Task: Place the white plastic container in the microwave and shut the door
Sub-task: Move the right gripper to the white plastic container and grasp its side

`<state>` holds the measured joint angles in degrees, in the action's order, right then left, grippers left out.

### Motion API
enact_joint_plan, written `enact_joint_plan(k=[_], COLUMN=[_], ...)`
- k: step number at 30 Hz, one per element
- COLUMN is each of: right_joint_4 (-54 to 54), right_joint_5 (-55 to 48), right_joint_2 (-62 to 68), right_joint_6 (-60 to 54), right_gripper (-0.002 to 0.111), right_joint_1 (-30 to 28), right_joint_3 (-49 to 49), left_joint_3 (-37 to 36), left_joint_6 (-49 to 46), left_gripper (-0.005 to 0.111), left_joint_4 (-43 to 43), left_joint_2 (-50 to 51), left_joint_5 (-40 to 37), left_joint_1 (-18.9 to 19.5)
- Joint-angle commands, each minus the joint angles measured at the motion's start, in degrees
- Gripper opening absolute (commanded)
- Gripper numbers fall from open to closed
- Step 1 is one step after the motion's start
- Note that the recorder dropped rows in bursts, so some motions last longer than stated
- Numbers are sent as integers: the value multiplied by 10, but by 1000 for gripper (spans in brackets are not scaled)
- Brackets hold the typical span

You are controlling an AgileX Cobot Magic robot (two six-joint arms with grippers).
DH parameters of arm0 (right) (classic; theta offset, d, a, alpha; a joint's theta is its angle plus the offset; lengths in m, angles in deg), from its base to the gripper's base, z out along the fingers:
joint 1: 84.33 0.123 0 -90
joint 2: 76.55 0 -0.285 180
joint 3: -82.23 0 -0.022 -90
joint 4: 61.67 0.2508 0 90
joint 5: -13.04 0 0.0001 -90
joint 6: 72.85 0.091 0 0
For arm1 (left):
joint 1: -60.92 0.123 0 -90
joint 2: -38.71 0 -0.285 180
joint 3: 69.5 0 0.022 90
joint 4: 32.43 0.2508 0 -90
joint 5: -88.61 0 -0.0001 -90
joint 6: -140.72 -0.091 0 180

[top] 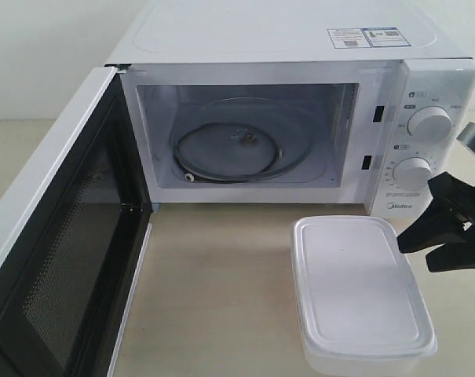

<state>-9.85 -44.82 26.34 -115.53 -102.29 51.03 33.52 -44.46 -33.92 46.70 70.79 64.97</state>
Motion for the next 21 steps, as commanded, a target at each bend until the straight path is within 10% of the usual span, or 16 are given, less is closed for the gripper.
enact_joint_plan(k=[1,21], right_joint_4=[15,33], right_joint_5=[2,69], right_joint_2=[12,47], right_joint_6=[-13,-36], right_gripper=[55,55], right_joint_1=[0,27], right_joint_3=[-4,-19], left_joint_3=[-2,-2], left_joint_6=[5,5], left_gripper=[4,4], left_joint_4=[-7,-7], left_joint_2=[-2,-2], left_joint_5=[1,1], left_joint_1=[3,3])
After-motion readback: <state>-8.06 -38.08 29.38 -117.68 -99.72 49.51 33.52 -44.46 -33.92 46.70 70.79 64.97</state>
